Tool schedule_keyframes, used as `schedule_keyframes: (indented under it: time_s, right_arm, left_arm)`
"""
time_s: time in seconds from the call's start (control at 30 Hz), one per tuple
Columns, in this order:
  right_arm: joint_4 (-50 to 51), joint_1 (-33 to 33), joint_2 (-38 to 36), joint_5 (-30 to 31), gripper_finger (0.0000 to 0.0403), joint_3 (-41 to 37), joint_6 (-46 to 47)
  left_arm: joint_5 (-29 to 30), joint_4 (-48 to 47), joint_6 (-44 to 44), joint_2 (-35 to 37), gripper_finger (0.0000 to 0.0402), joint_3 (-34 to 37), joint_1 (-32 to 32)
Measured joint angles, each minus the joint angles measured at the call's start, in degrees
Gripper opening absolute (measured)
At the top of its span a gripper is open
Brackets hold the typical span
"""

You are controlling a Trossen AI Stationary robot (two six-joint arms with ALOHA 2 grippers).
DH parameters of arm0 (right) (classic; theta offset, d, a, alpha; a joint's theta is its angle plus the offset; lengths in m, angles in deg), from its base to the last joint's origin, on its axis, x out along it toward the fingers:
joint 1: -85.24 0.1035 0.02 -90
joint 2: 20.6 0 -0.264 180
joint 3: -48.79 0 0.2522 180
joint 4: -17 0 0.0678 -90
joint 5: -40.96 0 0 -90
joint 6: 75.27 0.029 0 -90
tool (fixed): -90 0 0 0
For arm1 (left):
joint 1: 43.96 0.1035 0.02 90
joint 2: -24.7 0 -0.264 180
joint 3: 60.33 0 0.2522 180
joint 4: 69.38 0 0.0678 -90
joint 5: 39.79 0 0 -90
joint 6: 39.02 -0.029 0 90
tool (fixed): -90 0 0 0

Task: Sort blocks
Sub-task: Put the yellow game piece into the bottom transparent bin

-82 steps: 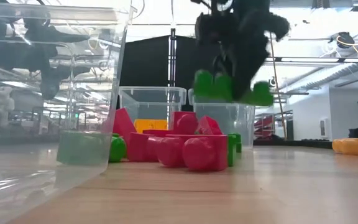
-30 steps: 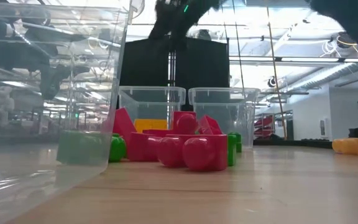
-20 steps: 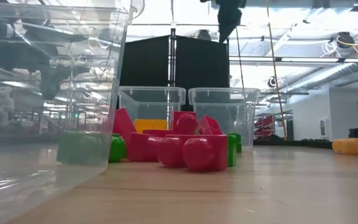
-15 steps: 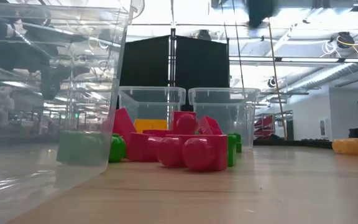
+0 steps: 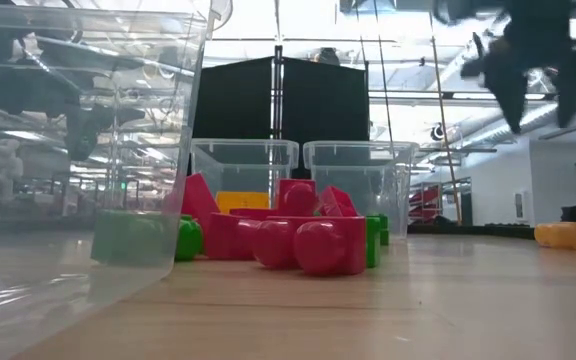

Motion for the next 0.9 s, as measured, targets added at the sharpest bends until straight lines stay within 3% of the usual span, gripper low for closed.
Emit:
schedule_keyframes:
  time_s: [0.3, 0.5, 0.9]
  right_arm:
    - [-13.3, 2.8, 4.9, -4.0, 0.0302, -12.0, 11.8]
    - [-13.1, 2.3, 7.6, -4.3, 0.0302, -17.4, 16.4]
    - [-21.2, 2.3, 14.4, -4.2, 0.0302, -20.6, 18.6]
  left_arm:
    - [0.1, 0.0, 0.1, 0.0, 0.0210, 0.0, 0.0]
    - [0.1, 0.0, 0.1, 0.0, 0.0210, 0.0, 0.0]
    - [0.2, 0.0, 0.1, 0.0, 0.0210, 0.0, 0.0]
